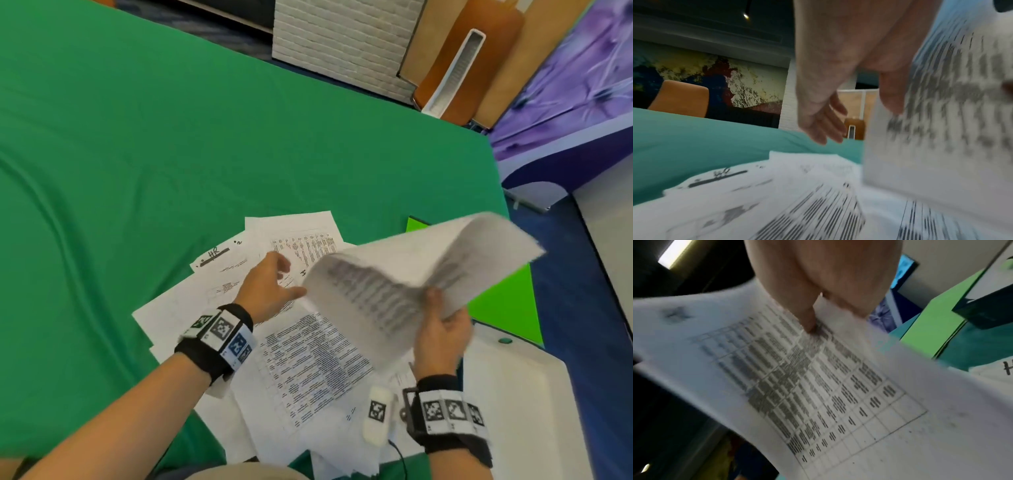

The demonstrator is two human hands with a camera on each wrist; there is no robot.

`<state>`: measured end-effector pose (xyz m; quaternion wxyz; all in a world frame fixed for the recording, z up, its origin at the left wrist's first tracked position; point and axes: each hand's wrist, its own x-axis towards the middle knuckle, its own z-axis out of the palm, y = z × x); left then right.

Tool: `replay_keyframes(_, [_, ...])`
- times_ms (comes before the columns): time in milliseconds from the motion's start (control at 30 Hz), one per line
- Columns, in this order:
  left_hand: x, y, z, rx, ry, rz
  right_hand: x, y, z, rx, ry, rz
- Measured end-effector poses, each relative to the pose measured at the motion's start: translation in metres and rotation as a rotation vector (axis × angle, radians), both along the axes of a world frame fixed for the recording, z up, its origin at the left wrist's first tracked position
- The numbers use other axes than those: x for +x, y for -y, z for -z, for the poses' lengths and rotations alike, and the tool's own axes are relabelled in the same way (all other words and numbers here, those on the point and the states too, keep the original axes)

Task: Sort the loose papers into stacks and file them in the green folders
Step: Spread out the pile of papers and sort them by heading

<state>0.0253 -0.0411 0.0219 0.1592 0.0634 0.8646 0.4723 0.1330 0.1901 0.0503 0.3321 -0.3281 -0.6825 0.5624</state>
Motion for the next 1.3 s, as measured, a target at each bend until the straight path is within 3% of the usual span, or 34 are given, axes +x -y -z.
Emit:
replay_keyframes(100, [0.008,0.005,0.033,-0.416,0.122,0.154,0.009,-0.032,-0.013,-0.007,-0.093,0.253])
replay_keyframes(167, [0.017,0.006,0.05,-0.661,0.173,0.277,0.017,-0.048,-0.017,-0.034,-0.123,0.31])
replay_keyframes(267, [0.025,0.01,0.063,-0.821,0.171,0.348,0.032,-0.063,-0.014,-0.026,-0.075,0.42])
replay_keyframes(367, [0.024,0.014,0.064,-0.723,0.146,0.321,0.043,-0.069,-0.004,-0.063,-0.009,0.469])
replay_keyframes(567, [0.008,0.027,0.054,-0.277,0.051,0.06,0.054,-0.071,0.031,-0.137,0.199,0.429])
replay_keyframes(700, [0.022,0.011,0.049,-0.236,0.081,0.14,0.054,-0.049,0.048,-0.204,0.368,0.147])
replay_keyframes(800, [0.049,-0.015,0.048,-0.168,0.104,0.286,0.059,-0.039,0.078,-0.23,0.44,0.057])
replay_keyframes(900, [0.066,-0.033,0.052,-0.21,0.065,0.375,0.07,-0.04,0.115,-0.327,0.551,0.037])
replay_keyframes(1000, [0.063,-0.037,0.055,-0.381,0.002,0.278,0.08,-0.046,0.136,-0.473,0.635,-0.038])
replay_keyframes(1133, [0.045,-0.035,0.063,-0.474,0.128,0.071,0.078,-0.056,0.136,-0.486,0.668,-0.037])
replay_keyframes(1300, [0.032,-0.04,0.077,-0.441,0.323,0.092,0.069,-0.047,0.12,-0.536,0.626,-0.143])
